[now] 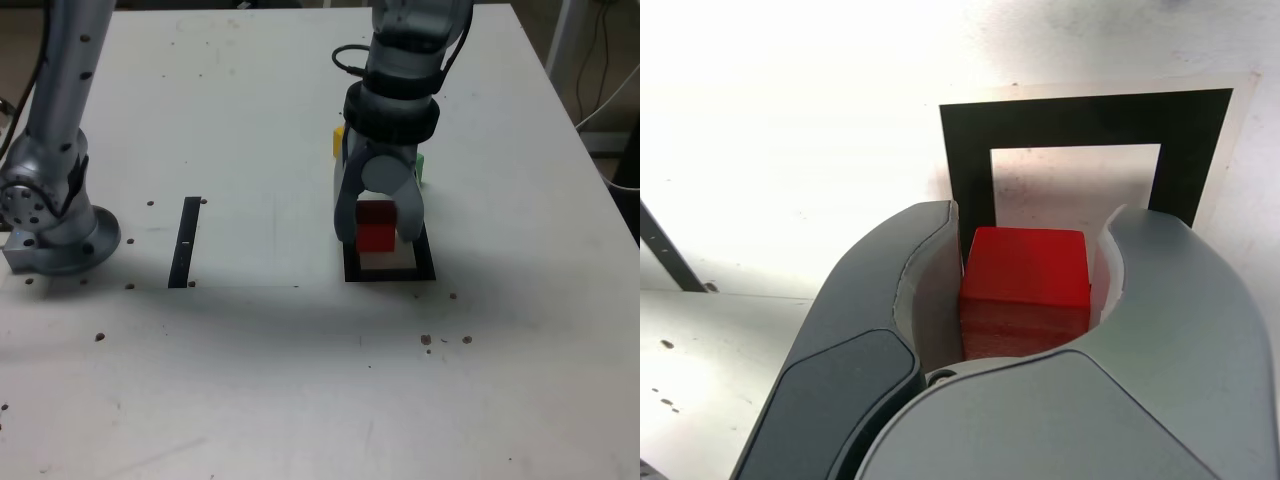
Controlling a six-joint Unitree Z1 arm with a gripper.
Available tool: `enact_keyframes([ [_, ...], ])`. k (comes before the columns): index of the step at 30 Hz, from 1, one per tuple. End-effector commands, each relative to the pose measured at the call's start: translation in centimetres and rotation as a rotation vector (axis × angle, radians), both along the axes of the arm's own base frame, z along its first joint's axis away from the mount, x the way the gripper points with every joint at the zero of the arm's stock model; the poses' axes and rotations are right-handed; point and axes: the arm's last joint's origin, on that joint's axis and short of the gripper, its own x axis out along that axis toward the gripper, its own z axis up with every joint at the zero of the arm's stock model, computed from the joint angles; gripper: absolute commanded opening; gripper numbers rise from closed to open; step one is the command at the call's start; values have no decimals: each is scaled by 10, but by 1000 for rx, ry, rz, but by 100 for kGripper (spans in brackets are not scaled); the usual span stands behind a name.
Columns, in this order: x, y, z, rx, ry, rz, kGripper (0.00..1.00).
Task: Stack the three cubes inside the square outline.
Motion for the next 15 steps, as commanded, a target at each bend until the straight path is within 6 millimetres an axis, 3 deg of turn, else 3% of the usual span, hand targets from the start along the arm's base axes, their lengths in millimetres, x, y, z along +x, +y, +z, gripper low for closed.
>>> enact_keyframes([
  [1, 1, -1, -5, -3, 8, 0, 37],
  [12, 4, -1, -15, -9, 0, 1, 37],
  [15, 5, -1, -17, -9, -5, 0, 47],
])
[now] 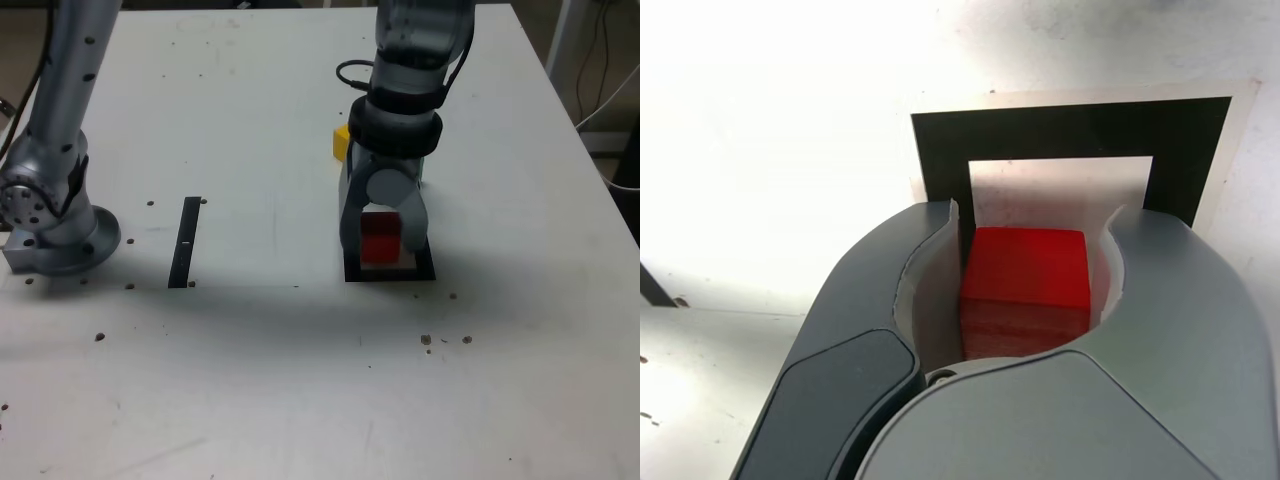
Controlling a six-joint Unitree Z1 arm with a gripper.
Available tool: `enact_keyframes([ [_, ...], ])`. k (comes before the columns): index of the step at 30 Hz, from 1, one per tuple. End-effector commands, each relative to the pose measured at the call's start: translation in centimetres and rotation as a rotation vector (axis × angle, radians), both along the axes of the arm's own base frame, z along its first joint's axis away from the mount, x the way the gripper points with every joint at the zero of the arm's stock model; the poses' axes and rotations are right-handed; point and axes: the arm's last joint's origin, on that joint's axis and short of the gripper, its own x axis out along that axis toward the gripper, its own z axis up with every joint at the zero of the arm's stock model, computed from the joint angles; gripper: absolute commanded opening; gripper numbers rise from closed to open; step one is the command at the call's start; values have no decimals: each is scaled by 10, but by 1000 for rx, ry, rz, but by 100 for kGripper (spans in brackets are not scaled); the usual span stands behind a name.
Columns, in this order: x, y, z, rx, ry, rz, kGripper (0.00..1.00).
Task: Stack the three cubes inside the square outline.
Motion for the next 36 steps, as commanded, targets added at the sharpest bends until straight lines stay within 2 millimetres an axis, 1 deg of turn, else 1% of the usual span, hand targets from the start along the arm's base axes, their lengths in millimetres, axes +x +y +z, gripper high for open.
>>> enact_keyframes([
  [1, 0, -1, -3, -2, 2, -3, 54],
  [5, 0, -1, -4, -3, -4, -11, 84],
  [6, 0, -1, -4, -3, -5, -12, 89],
  [8, 0, -1, -4, -3, -7, -12, 93],
  [16, -6, 0, 1, -1, -20, -12, 98],
  [21, -17, 1, 17, 24, -36, -12, 99],
  [25, -25, 6, 32, 50, -41, -2, 99],
  [30, -35, 22, 45, 70, -28, 23, 99],
  [36, -44, 50, 51, 72, -4, 41, 99],
])
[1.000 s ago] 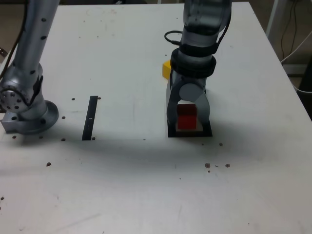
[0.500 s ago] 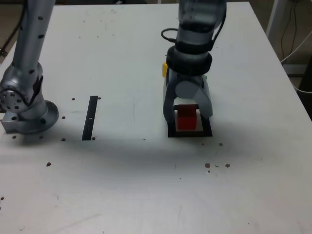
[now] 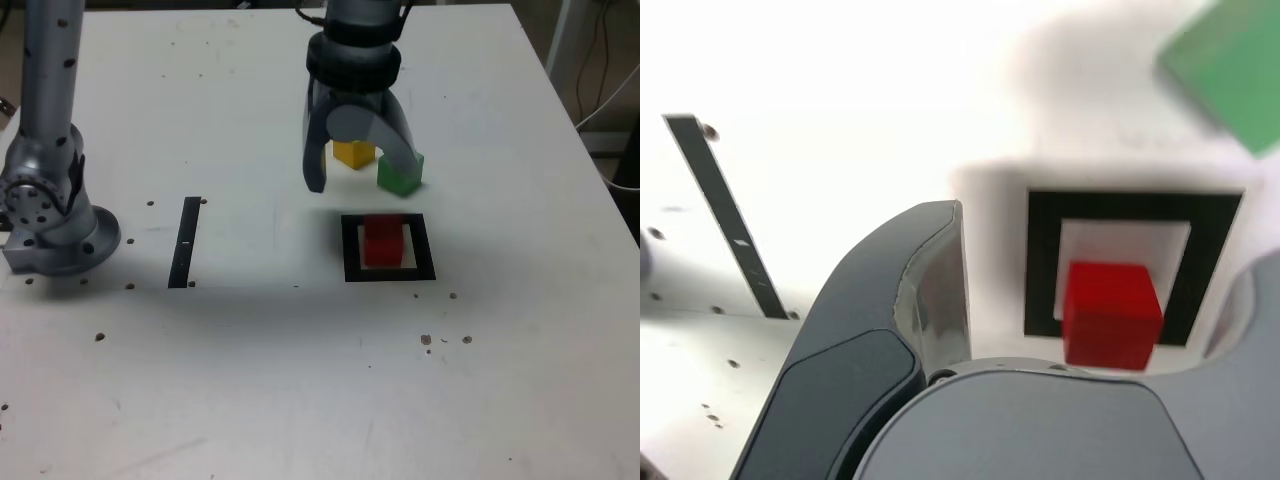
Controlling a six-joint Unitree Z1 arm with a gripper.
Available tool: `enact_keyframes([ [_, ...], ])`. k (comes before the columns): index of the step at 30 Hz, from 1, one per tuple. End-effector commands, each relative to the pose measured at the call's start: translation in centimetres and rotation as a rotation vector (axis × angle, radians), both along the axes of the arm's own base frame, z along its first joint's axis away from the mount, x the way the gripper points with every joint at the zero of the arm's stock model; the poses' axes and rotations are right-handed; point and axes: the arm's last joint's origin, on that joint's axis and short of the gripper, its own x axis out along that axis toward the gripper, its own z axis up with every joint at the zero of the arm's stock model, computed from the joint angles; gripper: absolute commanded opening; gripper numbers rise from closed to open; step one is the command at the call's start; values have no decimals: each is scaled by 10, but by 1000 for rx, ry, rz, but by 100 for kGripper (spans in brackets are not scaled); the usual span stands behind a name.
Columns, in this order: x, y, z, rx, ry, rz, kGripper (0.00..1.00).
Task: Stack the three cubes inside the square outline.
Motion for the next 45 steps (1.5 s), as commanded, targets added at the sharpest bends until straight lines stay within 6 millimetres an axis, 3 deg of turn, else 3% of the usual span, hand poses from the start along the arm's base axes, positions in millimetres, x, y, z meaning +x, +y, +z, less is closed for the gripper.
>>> enact_keyframes([
  [1, -3, 10, 5, 3, -5, 4, 99],
  [12, -7, 75, 12, 10, 0, 6, 99],
  [22, -3, 115, 9, 6, 26, -25, 99],
  [32, 4, 126, 7, 11, 30, -100, 99],
  [45, 9, 129, 9, -8, -9, -483, 99],
])
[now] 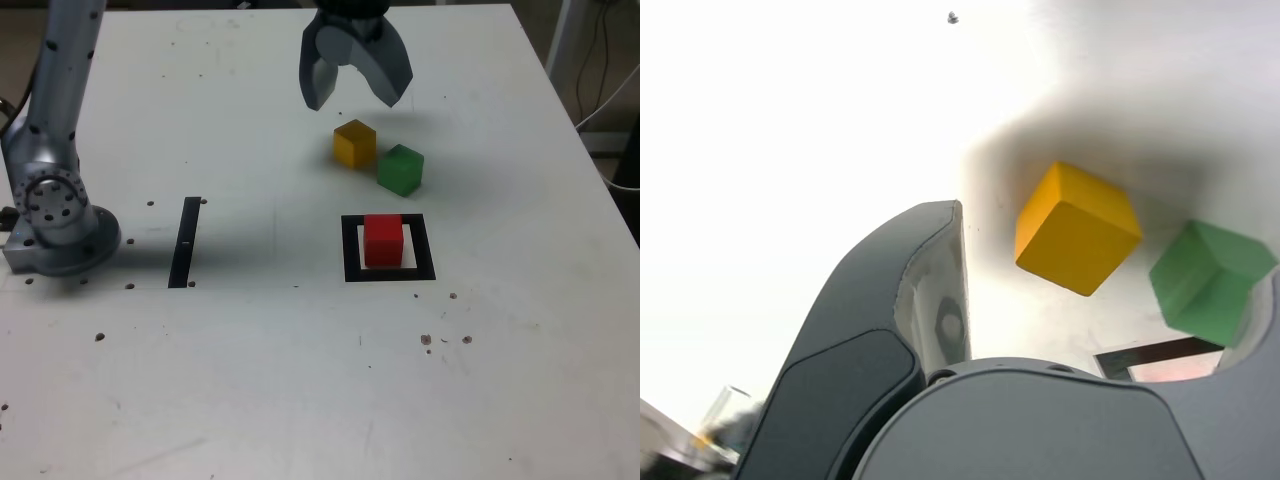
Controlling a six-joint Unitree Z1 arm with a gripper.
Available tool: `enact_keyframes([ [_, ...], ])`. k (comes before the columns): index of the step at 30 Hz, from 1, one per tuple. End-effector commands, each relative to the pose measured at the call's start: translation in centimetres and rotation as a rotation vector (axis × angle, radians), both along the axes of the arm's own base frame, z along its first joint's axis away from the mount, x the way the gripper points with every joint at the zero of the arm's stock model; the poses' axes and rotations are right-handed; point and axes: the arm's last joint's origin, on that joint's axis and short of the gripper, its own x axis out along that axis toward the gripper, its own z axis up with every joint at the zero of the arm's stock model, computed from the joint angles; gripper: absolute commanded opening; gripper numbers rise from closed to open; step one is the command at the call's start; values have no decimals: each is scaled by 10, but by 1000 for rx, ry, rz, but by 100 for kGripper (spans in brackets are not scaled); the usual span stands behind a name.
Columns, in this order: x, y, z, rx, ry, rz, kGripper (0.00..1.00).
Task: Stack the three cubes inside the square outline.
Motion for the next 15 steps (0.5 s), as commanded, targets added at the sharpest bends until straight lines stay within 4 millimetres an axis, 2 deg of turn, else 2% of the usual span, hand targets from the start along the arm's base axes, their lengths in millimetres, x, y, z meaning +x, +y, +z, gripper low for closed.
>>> enact_keyframes([
  [1, 0, 0, 1, 0, -10, -52, 99],
  [6, -1, 0, 1, -3, -11, -139, 99],
  [15, 0, -3, -3, 27, 7, -173, 99],
])
